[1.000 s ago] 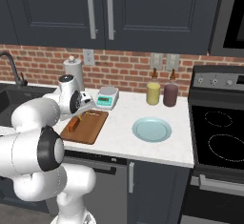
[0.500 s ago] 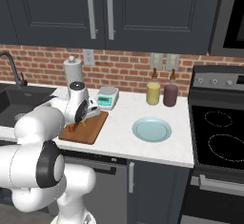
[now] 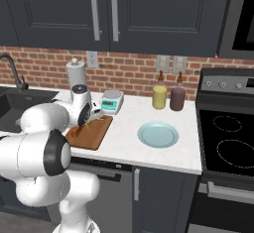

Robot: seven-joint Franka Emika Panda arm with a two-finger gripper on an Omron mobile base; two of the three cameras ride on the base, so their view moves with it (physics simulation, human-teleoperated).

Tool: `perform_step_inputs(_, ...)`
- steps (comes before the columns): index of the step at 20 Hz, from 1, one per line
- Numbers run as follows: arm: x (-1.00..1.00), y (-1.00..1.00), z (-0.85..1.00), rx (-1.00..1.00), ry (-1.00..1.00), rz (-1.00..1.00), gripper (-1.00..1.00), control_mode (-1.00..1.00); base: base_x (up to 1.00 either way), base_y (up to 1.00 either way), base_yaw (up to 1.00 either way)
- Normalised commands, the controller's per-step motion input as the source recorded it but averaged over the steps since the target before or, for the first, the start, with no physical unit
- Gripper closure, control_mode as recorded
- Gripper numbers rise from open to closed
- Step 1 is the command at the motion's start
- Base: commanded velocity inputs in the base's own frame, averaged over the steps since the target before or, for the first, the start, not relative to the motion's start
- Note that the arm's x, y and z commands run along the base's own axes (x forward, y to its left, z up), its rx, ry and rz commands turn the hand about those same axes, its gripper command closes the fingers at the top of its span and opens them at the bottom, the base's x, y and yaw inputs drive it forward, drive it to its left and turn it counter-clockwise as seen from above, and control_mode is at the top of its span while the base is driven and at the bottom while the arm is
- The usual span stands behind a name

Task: Pick up the knife from the drawer and place it on the cutting board. Then place the meat from the plate to the cutting board.

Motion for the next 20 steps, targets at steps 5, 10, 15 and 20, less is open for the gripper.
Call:
perform_step_inputs(5,0.05,0.26,-0.07,-0.02,0.0,0.0,-1.0,-1.0,0.0,0.0,0.0)
perform_step_inputs(10,0.0,0.0,-0.06,-0.01,0.0,0.0,-1.0,-1.0,0.0,0.0,0.0)
perform_step_inputs(15,-0.29,-0.05,0.33,-0.05,-0.07,0.0,-1.0,-1.0,0.0,0.0,0.0)
perform_step_inputs(20,-0.7,-0.18,0.82,0.06,-0.06,0.0,-1.0,-1.0,0.0,0.0,0.0)
